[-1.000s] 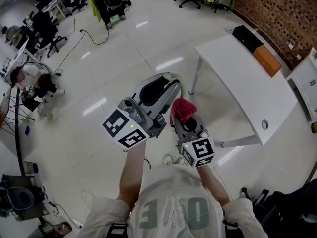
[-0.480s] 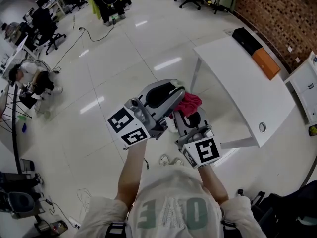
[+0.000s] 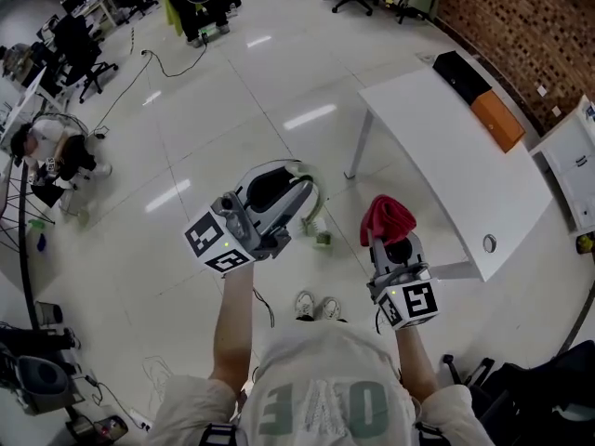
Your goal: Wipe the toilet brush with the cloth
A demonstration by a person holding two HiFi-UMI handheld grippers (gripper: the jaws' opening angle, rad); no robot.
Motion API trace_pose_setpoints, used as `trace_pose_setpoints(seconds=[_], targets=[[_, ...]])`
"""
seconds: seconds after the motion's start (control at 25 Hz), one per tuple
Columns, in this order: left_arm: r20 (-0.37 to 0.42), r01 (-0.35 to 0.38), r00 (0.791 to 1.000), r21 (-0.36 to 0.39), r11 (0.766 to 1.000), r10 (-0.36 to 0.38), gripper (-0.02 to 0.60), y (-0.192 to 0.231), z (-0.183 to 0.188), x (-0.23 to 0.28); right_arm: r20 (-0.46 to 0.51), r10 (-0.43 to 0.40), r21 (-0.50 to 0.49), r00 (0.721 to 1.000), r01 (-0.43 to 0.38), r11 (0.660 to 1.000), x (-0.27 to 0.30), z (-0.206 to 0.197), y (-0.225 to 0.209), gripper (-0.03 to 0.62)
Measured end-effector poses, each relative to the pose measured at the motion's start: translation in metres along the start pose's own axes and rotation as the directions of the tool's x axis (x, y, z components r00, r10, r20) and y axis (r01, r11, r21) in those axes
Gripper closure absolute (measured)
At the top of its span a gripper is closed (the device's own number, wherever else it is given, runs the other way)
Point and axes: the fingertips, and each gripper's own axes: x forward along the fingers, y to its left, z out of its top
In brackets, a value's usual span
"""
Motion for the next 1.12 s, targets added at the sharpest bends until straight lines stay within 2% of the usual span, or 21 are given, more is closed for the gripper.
trace_pose_setpoints(seconds=[0.12,0.4,0.52,0.6,0.68,0.76,0.96,1.12], targets=[[0.029,0.051,0.998,0.008,0.999,-0.052,0.48,0.003,-0.002,-0.007,-0.034,-0.051,-0.005,0.998,0.051,0.999,-0.006,-0.012,-0.02,0.562],[-0.013,0.091,0.996,-0.005,0.996,-0.091,0.48,0.02,-0.019,0.0,-0.113,-0.061,0.019,0.992,0.064,0.998,-0.002,-0.037,-0.032,0.562],[-0.025,0.117,0.993,-0.035,0.992,-0.118,0.48,0.032,-0.044,0.004,-0.139,-0.047,0.018,0.989,0.05,0.999,0.008,-0.058,-0.045,0.563],[-0.033,0.159,0.986,-0.039,0.986,-0.16,0.48,0.042,-0.074,-0.004,-0.127,-0.01,-0.011,0.992,0.008,1.0,0.025,-0.086,-0.054,0.563],[-0.024,0.206,0.978,-0.027,0.978,-0.207,0.48,0.054,-0.12,-0.017,-0.103,0.012,-0.034,0.995,-0.016,0.999,0.043,-0.131,-0.071,0.563],[-0.024,0.244,0.969,-0.014,0.97,-0.244,0.48,0.066,-0.185,-0.036,-0.08,0.004,-0.023,0.997,-0.006,1.0,0.058,-0.198,-0.092,0.562],[-0.019,0.288,0.958,-0.012,0.958,-0.288,0.48,0.109,-0.388,-0.103,-0.016,-0.006,-0.031,1.0,0.005,1.0,0.083,-0.404,-0.14,0.563],[-0.023,0.306,0.952,-0.017,0.952,-0.307,0.48,0.139,-0.525,-0.15,0.015,-0.001,-0.041,1.0,0.002,0.999,0.097,-0.54,-0.171,0.562]])
